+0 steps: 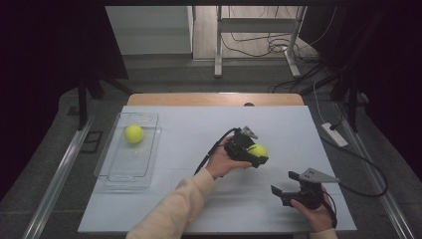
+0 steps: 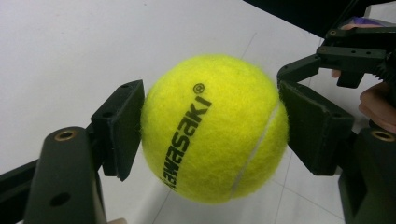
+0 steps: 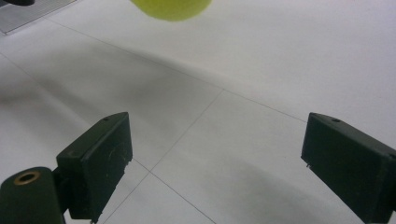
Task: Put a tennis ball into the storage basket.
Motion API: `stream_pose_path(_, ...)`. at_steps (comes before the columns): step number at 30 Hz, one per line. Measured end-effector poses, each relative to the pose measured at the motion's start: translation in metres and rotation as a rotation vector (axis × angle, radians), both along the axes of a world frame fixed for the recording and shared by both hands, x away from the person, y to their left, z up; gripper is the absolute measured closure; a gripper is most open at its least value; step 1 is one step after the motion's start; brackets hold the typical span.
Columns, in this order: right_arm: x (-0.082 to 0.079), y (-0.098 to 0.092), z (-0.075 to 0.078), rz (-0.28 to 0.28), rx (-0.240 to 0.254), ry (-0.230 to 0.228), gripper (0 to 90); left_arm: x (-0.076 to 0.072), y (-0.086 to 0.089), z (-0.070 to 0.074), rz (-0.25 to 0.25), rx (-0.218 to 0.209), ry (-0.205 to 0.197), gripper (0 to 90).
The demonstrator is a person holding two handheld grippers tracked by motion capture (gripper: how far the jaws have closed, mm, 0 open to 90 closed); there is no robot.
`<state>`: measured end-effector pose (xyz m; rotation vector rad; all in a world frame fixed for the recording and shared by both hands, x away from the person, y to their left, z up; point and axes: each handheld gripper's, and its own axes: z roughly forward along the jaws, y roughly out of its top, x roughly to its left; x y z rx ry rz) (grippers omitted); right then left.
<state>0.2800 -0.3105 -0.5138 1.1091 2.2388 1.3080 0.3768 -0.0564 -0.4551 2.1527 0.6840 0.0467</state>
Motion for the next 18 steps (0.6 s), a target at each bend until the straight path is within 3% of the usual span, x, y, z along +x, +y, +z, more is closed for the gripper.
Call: stream_pose_path(18, 0.001, -0.001, -0.001, -0.005, -0.005, 0.001, 8.6, -0.003, 0.023, 0.003, 0.040, -0.012, -0.022, 27.0)
